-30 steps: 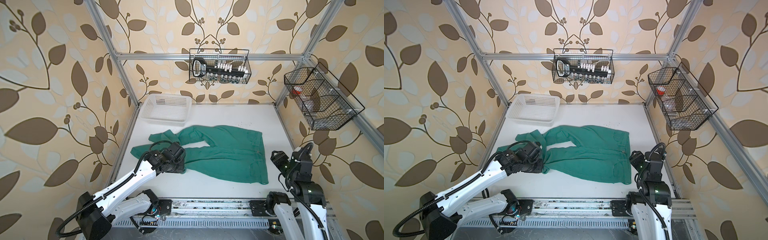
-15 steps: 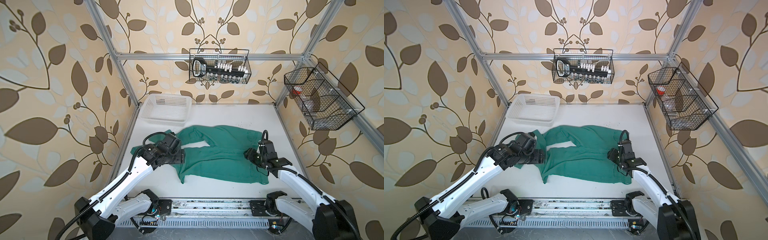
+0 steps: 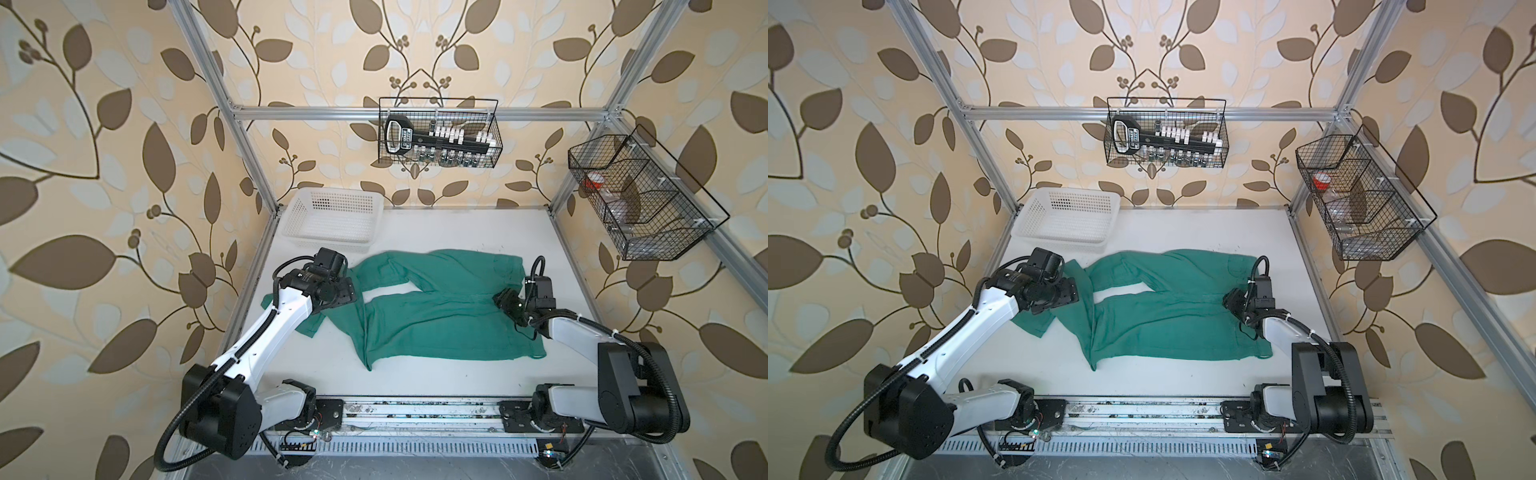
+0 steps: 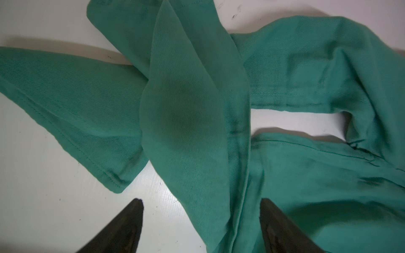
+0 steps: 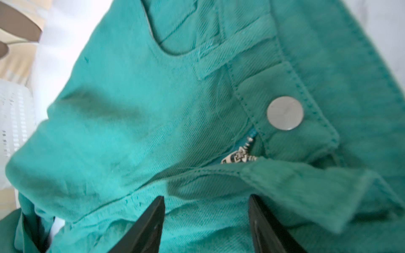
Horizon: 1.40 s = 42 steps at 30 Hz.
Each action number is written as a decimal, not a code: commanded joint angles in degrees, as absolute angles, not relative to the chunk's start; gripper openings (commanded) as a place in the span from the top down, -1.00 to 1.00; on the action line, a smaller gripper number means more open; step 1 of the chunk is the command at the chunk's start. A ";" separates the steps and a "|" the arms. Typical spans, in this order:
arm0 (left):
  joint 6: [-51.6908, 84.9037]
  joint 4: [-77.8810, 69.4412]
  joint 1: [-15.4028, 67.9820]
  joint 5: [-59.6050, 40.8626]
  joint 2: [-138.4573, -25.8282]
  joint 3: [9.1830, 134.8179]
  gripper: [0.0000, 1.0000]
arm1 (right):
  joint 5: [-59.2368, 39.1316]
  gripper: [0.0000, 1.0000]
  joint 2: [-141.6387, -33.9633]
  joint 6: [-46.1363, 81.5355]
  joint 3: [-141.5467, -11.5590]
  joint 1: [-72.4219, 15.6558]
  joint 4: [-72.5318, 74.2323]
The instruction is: Fold and stack the trousers
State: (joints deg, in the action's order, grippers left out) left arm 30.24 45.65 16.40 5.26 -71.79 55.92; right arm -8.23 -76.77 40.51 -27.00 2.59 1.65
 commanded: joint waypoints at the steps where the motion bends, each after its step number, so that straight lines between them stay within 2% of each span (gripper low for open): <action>1: 29.61 43.25 16.00 7.42 -74.64 60.35 -0.69 | -6.70 -0.23 -79.57 38.79 -25.36 6.65 -1.89; 10: 30.78 41.32 16.57 1.15 -86.08 66.83 -0.69 | -4.59 -0.25 -80.50 36.22 -26.70 17.37 -3.01; 21: 30.75 45.93 28.04 8.39 -98.36 78.83 -0.64 | -2.68 -0.28 -76.09 35.71 -27.87 19.86 -4.28; 26: 30.68 49.08 30.04 12.59 -105.27 83.47 -0.44 | -3.73 -0.29 -69.12 35.01 -28.60 18.58 -7.04; 31: 30.48 50.45 30.32 15.39 -108.24 83.52 -0.25 | -5.36 -0.31 -62.81 35.13 -31.03 13.62 -10.81; 38: 29.70 48.66 30.32 14.69 -111.18 81.49 0.06 | -5.92 -0.32 -62.13 37.36 -33.57 -0.71 -10.29; 41: 29.64 47.81 30.32 14.54 -111.60 81.23 0.28 | -4.42 -0.32 -63.71 38.59 -33.59 -5.97 -8.25; 42: 29.60 47.86 30.27 15.01 -111.83 81.20 0.43 | -4.39 -0.33 -64.75 39.21 -33.62 -7.24 -7.54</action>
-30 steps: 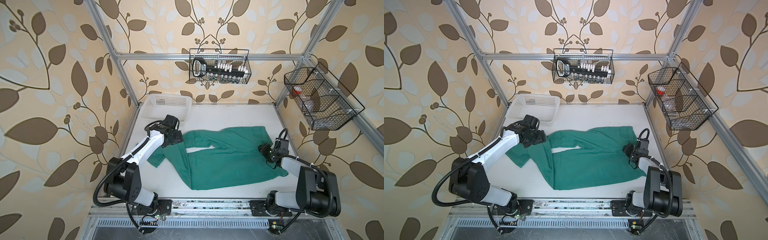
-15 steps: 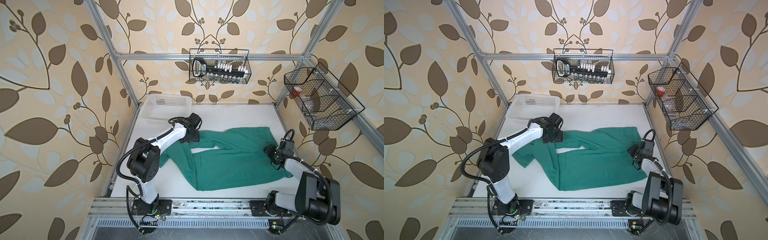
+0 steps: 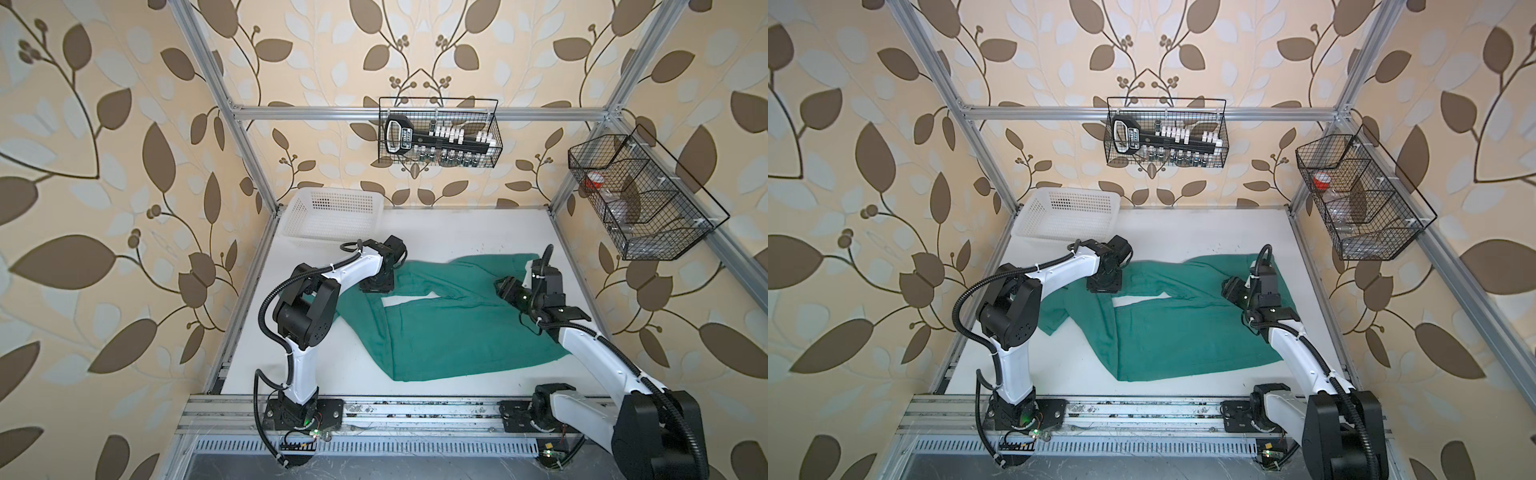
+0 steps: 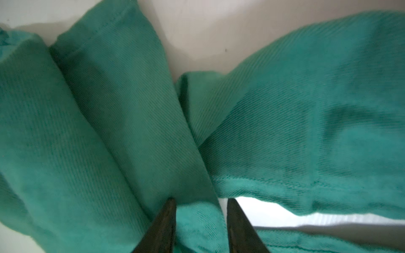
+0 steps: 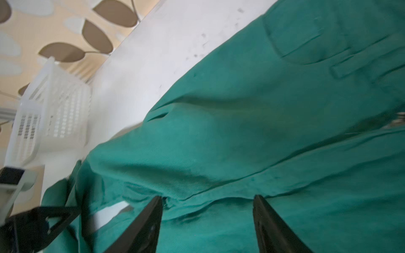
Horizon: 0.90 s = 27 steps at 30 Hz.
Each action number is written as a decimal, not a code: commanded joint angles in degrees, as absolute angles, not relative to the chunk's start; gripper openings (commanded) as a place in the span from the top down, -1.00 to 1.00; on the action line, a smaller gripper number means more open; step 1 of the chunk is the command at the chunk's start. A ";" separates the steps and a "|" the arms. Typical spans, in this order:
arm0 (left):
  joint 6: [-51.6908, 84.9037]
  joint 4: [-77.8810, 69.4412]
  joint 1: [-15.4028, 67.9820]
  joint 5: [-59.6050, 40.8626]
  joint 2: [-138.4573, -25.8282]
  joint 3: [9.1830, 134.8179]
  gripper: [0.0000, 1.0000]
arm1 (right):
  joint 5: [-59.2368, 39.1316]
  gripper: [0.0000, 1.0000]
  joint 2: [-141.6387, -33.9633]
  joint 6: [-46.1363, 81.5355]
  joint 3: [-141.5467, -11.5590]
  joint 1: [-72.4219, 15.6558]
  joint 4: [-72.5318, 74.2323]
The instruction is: Fold and stack the trousers
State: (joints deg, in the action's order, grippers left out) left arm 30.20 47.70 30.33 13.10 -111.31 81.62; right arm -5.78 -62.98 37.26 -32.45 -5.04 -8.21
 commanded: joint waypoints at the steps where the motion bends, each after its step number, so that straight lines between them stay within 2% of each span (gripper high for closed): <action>1: 29.47 48.07 30.20 15.35 -112.04 81.33 0.56 | -4.59 -0.32 -65.74 39.51 -33.70 -8.33 -6.52; 6: 29.11 50.63 30.08 17.13 -110.34 82.00 1.00 | -3.30 -0.33 -72.20 39.22 -35.38 -13.56 -0.82; 12: 28.96 53.57 29.48 19.81 -102.71 80.49 1.00 | -3.37 -0.33 -84.35 37.45 -41.99 -18.06 4.68; 15: 29.33 52.25 28.62 17.10 -99.89 79.41 1.00 | -3.52 -0.33 -88.63 36.64 -45.37 -19.80 4.90; 17: 30.06 51.31 28.64 15.43 -99.82 79.97 0.77 | -3.56 -0.33 -90.41 36.72 -46.48 -20.53 5.25; 19: 31.20 50.44 28.72 13.11 -101.39 80.83 0.25 | -4.03 -0.34 -91.75 36.76 -47.26 -21.04 5.77; 22: 32.84 48.67 28.94 11.43 -104.84 81.87 0.02 | -4.76 -0.34 -92.76 36.76 -47.44 -21.57 5.98; 27: 33.98 49.05 28.95 14.53 -111.16 85.83 -0.06 | -6.93 -0.35 -94.23 36.15 -47.53 -22.39 7.85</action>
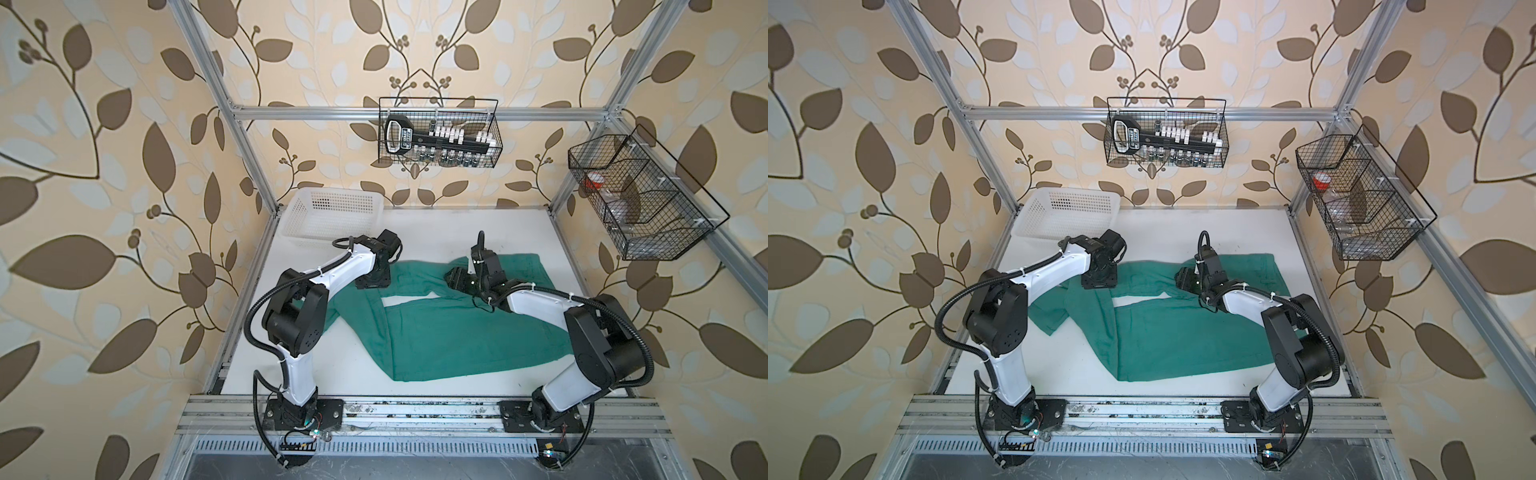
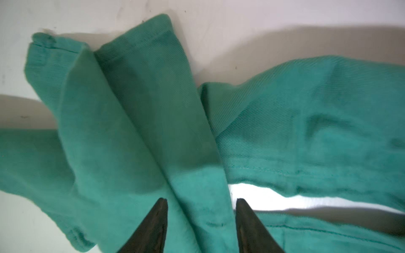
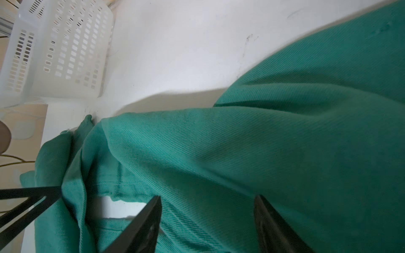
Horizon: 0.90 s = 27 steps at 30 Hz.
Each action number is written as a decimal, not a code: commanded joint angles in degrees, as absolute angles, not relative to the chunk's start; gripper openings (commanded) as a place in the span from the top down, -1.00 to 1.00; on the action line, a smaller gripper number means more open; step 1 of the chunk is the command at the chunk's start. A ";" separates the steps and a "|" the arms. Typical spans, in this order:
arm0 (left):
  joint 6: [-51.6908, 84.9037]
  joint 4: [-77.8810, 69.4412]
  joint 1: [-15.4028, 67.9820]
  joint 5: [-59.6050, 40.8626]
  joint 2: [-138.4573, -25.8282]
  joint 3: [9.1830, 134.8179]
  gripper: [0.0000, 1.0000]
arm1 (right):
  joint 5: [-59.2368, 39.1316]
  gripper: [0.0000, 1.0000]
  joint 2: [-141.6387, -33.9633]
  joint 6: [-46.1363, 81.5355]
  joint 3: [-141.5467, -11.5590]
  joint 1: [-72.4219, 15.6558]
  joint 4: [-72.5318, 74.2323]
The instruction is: Fold and stack the trousers
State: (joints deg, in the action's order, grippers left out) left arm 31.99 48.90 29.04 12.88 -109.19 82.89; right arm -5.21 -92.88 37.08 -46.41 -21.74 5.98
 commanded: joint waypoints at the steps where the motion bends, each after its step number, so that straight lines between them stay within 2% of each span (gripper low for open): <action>1: 34.14 48.74 28.94 14.82 -112.04 86.33 -0.06 | -7.08 -0.35 -94.77 36.05 -47.76 -22.50 8.08; 6: 33.56 50.76 29.00 17.21 -116.89 88.96 0.04 | -7.51 -0.35 -97.97 35.88 -49.44 -22.41 8.61; 14: 32.53 52.77 28.91 20.30 -116.24 86.93 0.71 | -7.34 -0.35 -103.73 35.33 -54.49 -21.45 7.51; 19: 31.82 53.69 28.90 19.95 -115.87 86.49 0.97 | -7.23 -0.35 -105.05 34.94 -55.70 -20.83 7.03; 27: 32.06 55.94 28.90 23.90 -108.42 85.06 1.00 | -8.60 -0.34 -105.41 35.78 -55.60 -21.01 9.83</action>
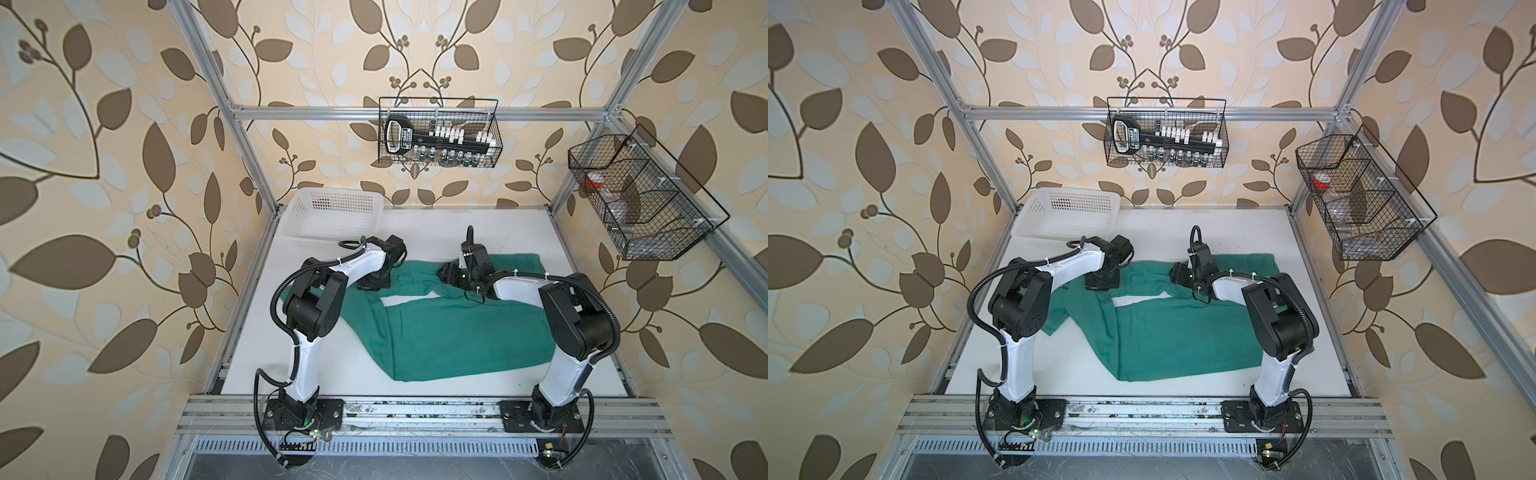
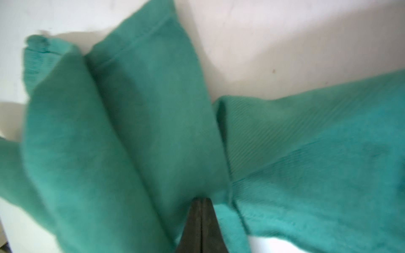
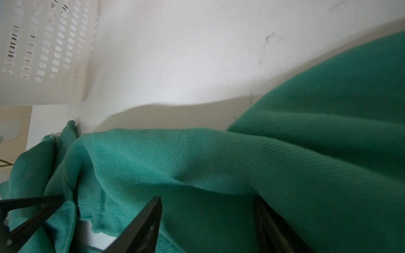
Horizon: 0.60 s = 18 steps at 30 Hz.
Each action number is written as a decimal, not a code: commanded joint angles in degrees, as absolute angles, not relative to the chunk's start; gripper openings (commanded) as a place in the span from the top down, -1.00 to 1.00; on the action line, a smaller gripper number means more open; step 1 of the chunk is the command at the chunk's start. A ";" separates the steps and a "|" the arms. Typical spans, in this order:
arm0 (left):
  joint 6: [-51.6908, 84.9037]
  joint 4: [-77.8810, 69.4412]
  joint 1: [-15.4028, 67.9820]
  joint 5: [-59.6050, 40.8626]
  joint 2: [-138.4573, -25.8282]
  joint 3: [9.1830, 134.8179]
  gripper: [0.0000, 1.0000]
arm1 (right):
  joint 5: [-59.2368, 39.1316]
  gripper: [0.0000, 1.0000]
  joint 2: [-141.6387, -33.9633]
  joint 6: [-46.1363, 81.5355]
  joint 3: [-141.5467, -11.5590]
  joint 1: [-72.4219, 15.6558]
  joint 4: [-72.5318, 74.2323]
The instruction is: Fold and stack the trousers
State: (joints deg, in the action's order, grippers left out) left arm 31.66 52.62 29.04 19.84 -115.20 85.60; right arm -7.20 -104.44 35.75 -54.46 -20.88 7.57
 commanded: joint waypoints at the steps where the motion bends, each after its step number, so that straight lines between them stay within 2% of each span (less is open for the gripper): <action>1: 31.99 56.26 28.71 24.18 -107.29 84.76 1.00 | -9.23 -0.33 -105.09 36.20 -55.33 -21.09 10.92; 4: 31.51 55.76 28.37 22.42 -105.43 84.87 1.00 | -9.23 -0.33 -103.85 36.29 -55.08 -21.78 11.85; 7: 31.81 55.52 28.54 18.90 -106.53 86.69 0.43 | -10.20 -0.33 -103.12 36.57 -55.26 -22.53 12.28; 11: 33.10 54.36 29.51 16.16 -109.18 87.75 -0.01 | -12.18 -0.34 -103.04 37.15 -55.37 -23.36 12.78; 18: 35.48 52.16 29.85 15.07 -114.34 87.87 -0.09 | -14.70 -0.34 -105.62 38.22 -55.30 -24.91 15.00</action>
State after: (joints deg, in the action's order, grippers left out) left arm 33.28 52.29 29.34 15.53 -113.01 86.28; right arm -12.40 -104.44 37.12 -54.46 -24.18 12.73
